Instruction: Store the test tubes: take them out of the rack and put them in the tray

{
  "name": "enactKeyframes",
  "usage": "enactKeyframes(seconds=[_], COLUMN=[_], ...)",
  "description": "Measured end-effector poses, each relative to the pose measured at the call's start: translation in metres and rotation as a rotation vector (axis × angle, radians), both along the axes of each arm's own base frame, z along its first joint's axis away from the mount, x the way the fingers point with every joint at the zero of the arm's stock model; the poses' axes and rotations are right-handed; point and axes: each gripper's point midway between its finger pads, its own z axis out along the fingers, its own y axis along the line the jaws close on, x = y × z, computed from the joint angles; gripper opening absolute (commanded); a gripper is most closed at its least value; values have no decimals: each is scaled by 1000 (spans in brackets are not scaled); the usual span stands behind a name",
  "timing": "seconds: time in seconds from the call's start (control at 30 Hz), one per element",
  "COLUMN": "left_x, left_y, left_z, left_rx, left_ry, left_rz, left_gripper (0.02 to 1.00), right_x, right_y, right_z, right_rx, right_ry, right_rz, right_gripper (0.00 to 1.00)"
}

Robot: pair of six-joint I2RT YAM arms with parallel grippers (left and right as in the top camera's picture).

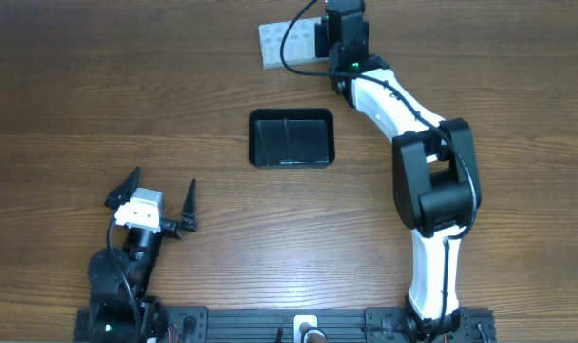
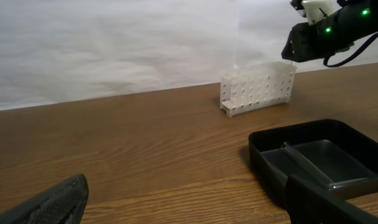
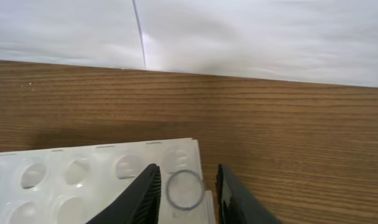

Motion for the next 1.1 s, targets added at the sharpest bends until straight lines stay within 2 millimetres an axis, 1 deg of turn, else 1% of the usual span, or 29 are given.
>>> enactKeyframes(seconds=[0.2,0.4,0.57,0.7,1.1], left_x=[0,0,0,0,0], left_y=[0,0,0,0,0], left_z=[0,0,0,0,0], left_rx=[0,0,0,0,0], left_ry=[0,0,0,0,0], left_rz=[0,0,0,0,0], left_gripper=[1000,1000,1000,1000,1000], right_x=[-1,5,9,10,10], right_y=[2,4,5,6,6], right_z=[0,3,-8,-17,-16], right_rx=[0,10,11,6,7], right_ry=[0,-32,-41,-30,-36], right_rz=[4,3,4,5,6], right_gripper=[251,275,266,233,123])
